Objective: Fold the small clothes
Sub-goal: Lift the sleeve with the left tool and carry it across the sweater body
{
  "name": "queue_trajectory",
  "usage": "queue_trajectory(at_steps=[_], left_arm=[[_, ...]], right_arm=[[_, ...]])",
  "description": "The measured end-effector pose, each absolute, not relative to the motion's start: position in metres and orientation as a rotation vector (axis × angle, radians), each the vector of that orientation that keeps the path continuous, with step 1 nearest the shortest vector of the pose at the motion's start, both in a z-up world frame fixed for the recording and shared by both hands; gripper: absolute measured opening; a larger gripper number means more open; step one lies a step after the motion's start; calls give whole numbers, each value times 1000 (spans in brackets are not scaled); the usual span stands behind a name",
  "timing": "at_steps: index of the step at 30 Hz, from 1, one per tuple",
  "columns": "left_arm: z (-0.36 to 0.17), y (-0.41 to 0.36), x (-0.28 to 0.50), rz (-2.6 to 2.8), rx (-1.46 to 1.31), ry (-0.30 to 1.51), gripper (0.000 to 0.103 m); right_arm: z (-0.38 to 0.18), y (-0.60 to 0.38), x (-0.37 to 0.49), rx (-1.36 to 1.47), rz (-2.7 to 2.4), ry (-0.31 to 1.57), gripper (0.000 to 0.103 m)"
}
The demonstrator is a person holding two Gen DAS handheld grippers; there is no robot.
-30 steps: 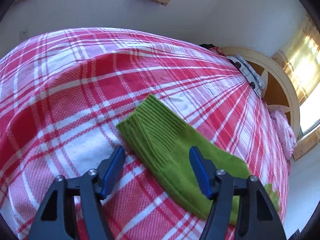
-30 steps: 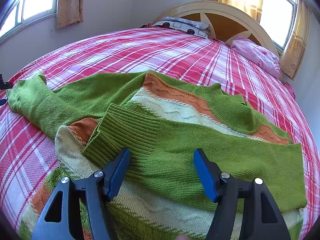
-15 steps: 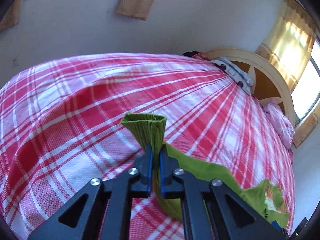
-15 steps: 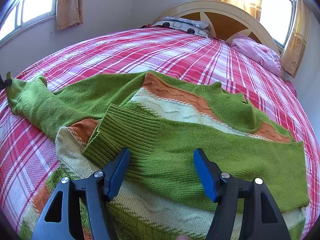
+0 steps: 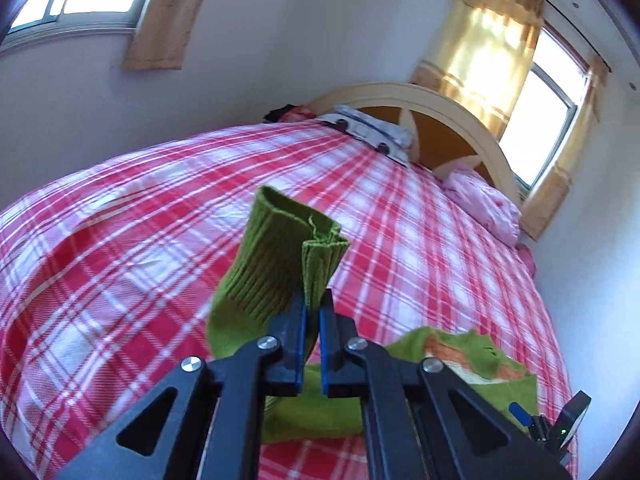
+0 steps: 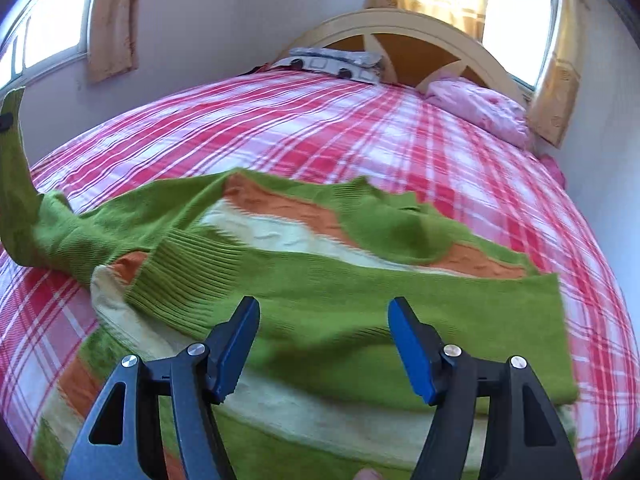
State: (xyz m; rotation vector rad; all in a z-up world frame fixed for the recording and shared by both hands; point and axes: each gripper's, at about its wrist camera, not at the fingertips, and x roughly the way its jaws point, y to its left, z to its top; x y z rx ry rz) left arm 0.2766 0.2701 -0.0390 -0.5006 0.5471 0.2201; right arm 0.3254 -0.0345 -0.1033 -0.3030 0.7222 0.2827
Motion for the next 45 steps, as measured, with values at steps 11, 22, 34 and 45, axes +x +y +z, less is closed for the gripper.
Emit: queue_trajectory(at_steps=[11,22,34,45], left_arm=[[-15,186,306,46,-434,548,5],[-6,111,334,-66,-390,577,5],[0,22,363,-194,-338,607,5],[-28,-80,384,-302,-274,672,5]], right_arm=[[-90,-109,310,-285,181,685,68],[-83,-178,299,-264,91,681,68],[-82,-239,293,-210,18,689,68],[-85,-274,278,-154,-11,692,68]])
